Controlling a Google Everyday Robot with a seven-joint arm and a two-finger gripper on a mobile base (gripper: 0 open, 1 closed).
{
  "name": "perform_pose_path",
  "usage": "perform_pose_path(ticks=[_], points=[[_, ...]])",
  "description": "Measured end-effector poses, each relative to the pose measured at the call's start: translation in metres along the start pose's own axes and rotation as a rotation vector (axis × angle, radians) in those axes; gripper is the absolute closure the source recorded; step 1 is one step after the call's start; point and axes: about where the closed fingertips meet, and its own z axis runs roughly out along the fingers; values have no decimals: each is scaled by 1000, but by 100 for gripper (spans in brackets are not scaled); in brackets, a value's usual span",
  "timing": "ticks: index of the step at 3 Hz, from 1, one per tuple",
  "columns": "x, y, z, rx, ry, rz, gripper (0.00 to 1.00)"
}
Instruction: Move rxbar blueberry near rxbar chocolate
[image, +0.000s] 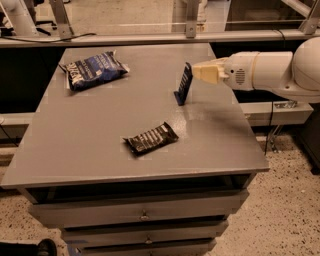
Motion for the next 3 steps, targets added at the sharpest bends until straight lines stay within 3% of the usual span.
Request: perform_pose_path(ticks=[2,3], points=[[22,75,-22,-195,16,100,100],[27,98,-23,-252,14,130,100]])
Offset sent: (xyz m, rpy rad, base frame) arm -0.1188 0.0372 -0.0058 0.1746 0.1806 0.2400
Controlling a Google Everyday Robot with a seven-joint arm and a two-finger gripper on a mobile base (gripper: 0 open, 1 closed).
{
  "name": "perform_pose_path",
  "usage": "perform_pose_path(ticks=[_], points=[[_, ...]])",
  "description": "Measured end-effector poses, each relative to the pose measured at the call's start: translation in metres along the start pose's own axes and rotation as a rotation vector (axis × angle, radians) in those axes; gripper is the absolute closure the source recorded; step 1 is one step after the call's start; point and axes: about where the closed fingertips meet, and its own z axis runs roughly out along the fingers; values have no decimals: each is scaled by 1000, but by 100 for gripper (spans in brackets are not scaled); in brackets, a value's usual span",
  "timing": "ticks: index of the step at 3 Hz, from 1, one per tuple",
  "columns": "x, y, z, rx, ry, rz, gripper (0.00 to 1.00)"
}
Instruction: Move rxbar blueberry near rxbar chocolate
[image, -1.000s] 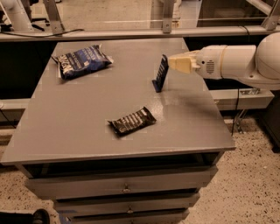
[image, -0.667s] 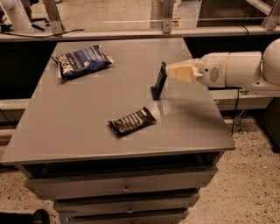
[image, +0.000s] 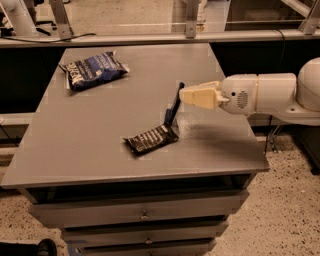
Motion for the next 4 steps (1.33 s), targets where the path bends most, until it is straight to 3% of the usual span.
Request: perform_pose_path(ticks=[1,2,4], points=[[7,8,2,-25,31,-4,83],[14,6,2,-22,67,-22,59],[25,-10,-11,43,152,-73,13]])
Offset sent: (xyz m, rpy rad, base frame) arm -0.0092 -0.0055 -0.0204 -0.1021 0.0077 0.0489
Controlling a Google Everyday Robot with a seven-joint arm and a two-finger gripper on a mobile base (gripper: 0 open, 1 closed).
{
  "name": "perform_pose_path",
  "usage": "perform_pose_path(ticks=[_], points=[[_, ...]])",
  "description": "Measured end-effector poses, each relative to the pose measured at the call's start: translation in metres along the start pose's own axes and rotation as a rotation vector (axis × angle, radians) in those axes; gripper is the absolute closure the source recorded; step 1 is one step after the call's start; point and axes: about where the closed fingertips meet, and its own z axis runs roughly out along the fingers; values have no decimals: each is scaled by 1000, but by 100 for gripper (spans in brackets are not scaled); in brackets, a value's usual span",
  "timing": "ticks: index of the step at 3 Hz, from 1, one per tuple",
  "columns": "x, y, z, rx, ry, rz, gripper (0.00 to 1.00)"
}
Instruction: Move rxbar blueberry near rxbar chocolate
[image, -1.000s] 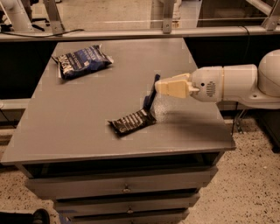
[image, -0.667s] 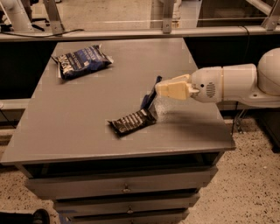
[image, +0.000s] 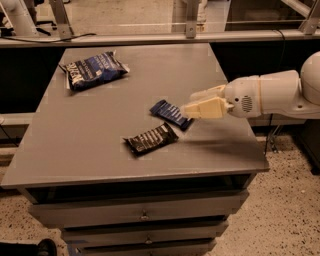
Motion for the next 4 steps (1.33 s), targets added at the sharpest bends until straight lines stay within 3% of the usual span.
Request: perform_pose_path(ticks=[1,2,3,4], points=[[5,-12,-10,48,42,-32,0],[12,-37,-23,132,56,-75,0],[7,-81,-37,248,-8,-158,0],[-10,-139,-56,401,-91,-295,0]])
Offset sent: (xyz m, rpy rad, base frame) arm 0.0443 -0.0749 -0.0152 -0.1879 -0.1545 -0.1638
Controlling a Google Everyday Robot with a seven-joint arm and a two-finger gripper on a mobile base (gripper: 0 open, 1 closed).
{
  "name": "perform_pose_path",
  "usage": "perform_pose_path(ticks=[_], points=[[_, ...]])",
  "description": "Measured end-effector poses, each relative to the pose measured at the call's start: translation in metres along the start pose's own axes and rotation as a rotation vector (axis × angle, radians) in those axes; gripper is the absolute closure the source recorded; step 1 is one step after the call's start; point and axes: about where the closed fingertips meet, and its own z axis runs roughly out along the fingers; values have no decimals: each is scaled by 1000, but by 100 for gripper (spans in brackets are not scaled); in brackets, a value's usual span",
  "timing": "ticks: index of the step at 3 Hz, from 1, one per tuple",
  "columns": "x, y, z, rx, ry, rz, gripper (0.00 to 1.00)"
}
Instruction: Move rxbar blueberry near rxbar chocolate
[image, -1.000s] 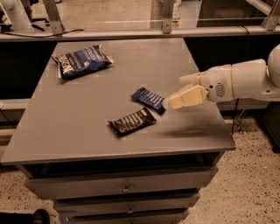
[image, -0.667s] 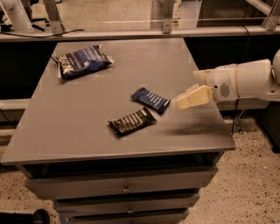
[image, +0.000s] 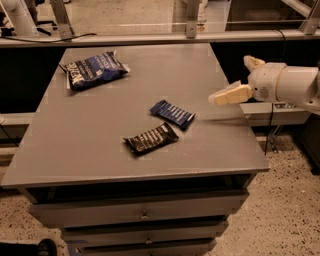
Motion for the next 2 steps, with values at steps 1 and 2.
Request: perform_pose_path(ticks=[1,2], points=[[-11,-54,-2,114,-62,-126,0],[-20,-66,-8,141,-78,-161,0]])
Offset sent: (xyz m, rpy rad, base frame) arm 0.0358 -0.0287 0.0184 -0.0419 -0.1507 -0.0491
